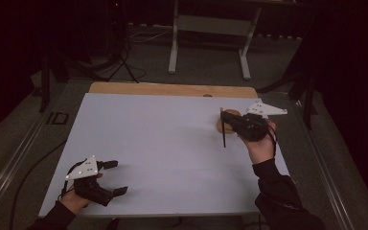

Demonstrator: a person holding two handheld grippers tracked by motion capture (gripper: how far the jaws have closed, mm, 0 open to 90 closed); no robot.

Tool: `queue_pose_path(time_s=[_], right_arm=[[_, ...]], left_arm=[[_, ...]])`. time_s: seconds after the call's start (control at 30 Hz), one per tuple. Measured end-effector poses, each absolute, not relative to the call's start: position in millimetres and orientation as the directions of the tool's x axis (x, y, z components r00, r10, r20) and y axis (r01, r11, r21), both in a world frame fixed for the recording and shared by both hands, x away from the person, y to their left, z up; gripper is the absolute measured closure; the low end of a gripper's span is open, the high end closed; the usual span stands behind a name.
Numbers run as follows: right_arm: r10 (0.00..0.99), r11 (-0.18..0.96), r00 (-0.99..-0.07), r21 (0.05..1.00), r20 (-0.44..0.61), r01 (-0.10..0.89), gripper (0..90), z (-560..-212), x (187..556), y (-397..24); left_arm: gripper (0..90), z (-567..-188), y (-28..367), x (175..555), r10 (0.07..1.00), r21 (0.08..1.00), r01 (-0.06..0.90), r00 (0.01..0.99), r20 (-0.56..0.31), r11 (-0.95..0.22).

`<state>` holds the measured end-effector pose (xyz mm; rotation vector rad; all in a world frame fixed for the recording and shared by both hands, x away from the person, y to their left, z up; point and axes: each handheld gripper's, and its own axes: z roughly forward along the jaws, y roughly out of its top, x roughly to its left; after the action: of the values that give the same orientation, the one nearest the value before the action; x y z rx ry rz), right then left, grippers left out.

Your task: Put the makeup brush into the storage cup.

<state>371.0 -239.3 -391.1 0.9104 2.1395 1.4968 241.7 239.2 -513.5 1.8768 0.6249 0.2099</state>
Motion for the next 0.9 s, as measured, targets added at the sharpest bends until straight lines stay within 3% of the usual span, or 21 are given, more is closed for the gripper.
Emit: queue_pose_path(time_s=[0.9], right_arm=[[0.78, 0.173, -0.625, 0.948, 0.035, 0.268, 84.6, -365.4, 369.2, -273.8]], left_arm=[[0.4, -513.5, 238.6, 241.1, 0.509, 0.909, 0.318, 0.848, -0.146, -0.268]])
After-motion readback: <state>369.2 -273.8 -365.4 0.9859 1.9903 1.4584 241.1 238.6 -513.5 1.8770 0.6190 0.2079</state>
